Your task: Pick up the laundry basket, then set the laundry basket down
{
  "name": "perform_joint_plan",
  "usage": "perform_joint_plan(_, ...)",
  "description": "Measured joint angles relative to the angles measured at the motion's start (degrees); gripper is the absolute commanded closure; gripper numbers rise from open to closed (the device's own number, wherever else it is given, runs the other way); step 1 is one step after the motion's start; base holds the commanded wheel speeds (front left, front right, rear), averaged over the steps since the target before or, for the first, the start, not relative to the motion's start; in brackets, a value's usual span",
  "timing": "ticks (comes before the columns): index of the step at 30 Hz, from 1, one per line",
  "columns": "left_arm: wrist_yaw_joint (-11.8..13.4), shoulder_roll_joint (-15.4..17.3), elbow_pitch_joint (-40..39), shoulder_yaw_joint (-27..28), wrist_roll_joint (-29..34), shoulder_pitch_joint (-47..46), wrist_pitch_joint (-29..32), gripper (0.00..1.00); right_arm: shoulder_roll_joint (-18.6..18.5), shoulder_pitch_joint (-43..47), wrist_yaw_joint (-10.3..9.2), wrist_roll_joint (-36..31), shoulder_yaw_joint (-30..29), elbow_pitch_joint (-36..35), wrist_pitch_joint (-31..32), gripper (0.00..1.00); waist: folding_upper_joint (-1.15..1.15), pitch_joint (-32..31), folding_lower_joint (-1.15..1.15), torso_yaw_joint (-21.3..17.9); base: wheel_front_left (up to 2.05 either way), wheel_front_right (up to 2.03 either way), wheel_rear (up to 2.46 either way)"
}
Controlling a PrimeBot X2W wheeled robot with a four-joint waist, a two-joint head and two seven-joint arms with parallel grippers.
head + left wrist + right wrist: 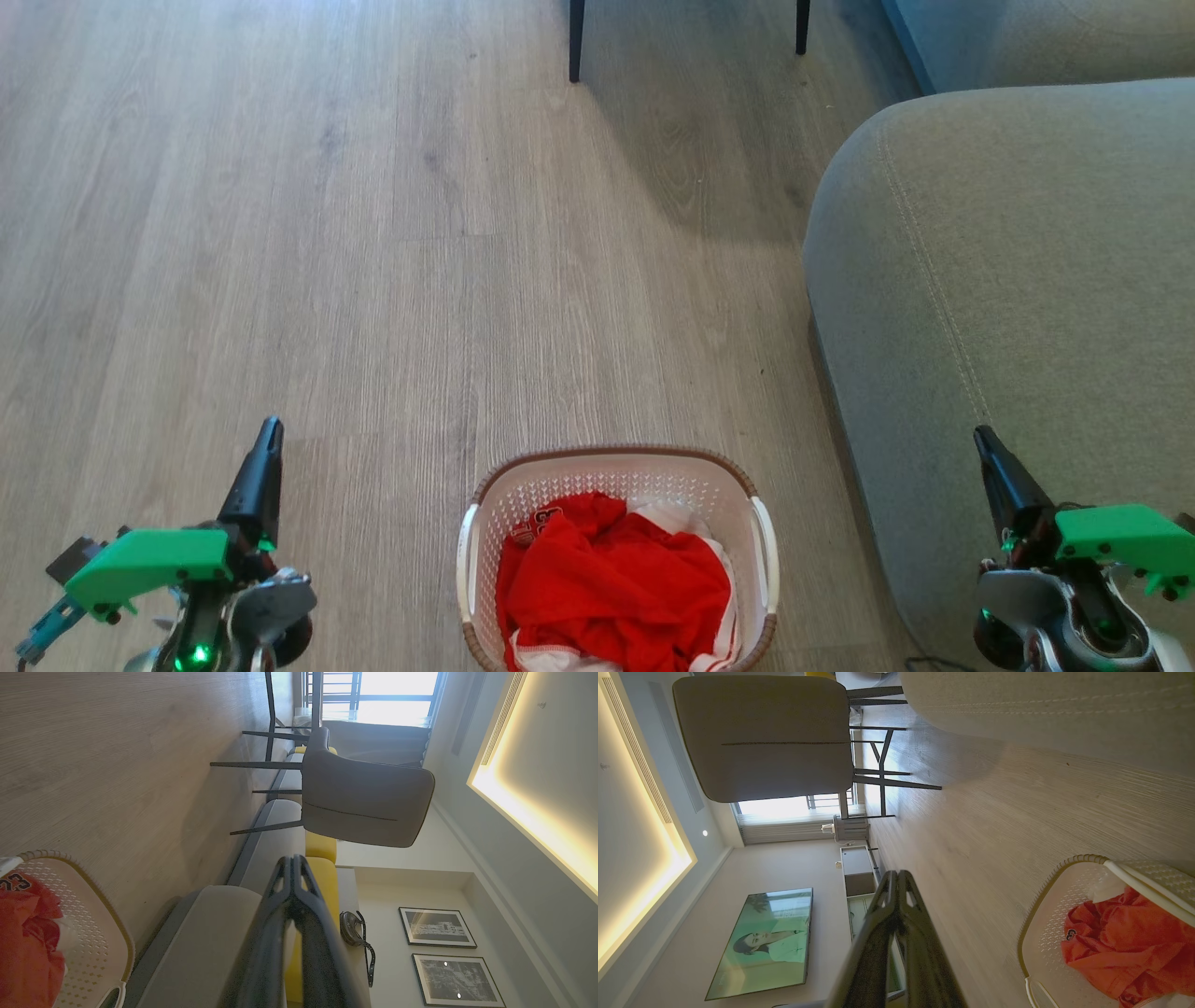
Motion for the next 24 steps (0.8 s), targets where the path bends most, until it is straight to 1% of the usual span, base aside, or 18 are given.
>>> perform_joint_plan(24, 0.0, 0.0, 0.0, 0.1, 0.0, 0.0, 0.1, 1.00, 0.0, 0.0, 0.00, 0.0, 0.0, 0.0, 0.0, 1.00, 0.00, 0.0, 0.00, 0.0, 0.00, 0.00, 0.00)
